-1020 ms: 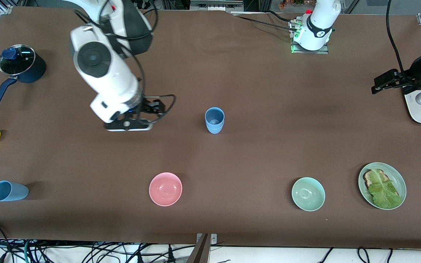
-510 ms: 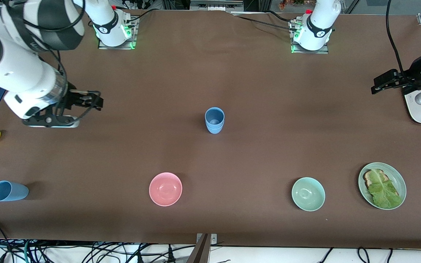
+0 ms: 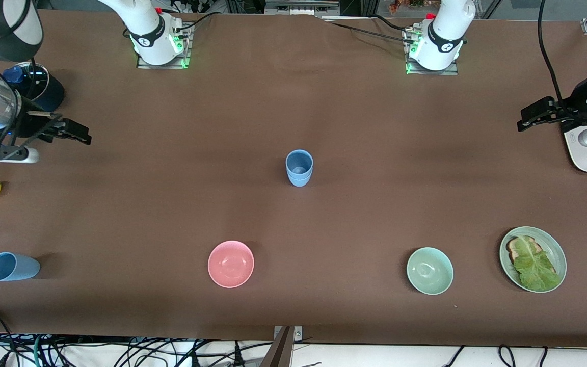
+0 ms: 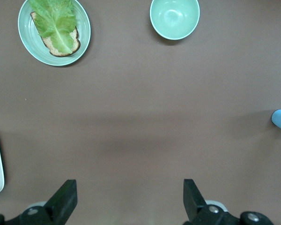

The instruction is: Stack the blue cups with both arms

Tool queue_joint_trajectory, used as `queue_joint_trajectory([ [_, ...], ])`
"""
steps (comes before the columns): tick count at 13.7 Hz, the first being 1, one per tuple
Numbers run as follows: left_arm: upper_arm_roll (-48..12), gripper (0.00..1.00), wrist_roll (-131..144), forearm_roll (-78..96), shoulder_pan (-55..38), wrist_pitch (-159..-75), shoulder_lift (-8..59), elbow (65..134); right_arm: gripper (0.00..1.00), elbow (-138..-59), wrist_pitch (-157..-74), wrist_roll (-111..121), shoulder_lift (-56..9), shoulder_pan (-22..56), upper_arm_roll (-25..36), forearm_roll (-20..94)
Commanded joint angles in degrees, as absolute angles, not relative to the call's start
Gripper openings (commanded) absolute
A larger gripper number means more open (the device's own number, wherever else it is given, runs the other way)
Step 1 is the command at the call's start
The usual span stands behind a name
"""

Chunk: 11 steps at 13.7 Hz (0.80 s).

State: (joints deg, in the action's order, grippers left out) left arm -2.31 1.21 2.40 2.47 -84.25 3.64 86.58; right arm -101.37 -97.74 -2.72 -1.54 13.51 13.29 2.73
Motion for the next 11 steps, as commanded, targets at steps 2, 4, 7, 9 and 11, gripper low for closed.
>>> queue_joint_trajectory([
  [2, -2.2, 1.0, 1.49, 3.6, 2.37, -83.58, 3.96, 85.6, 1.0, -102.92, -98.61, -3.07, 3.07, 5.72, 4.49, 2.11],
  [4, -2.2, 1.0, 1.49, 3.52, 2.37, -83.5, 4.04, 85.61, 1.0, -101.87, -99.14, -2.99, 3.6, 3.53, 4.22, 0.37],
  [7, -2.2, 1.0, 1.49, 3.52, 2.37, -83.41, 3.96, 85.69, 1.0, -101.69, -98.35, -2.99, 3.95, 1.67, 2.2, -1.93],
  [9, -2.46, 1.0, 1.49, 3.6, 2.37, -83.06, 3.52, 86.13, 1.0, -102.39, -97.38, -7.96, 4.92, 1.41, 0.54, -1.93],
  [11, -3.77, 1.0, 1.49, 3.43, 2.64, -82.88, 3.17, 86.22, 1.0, -102.48, -97.38, -11.51, 5.01, 0.79, -0.87, -1.59],
])
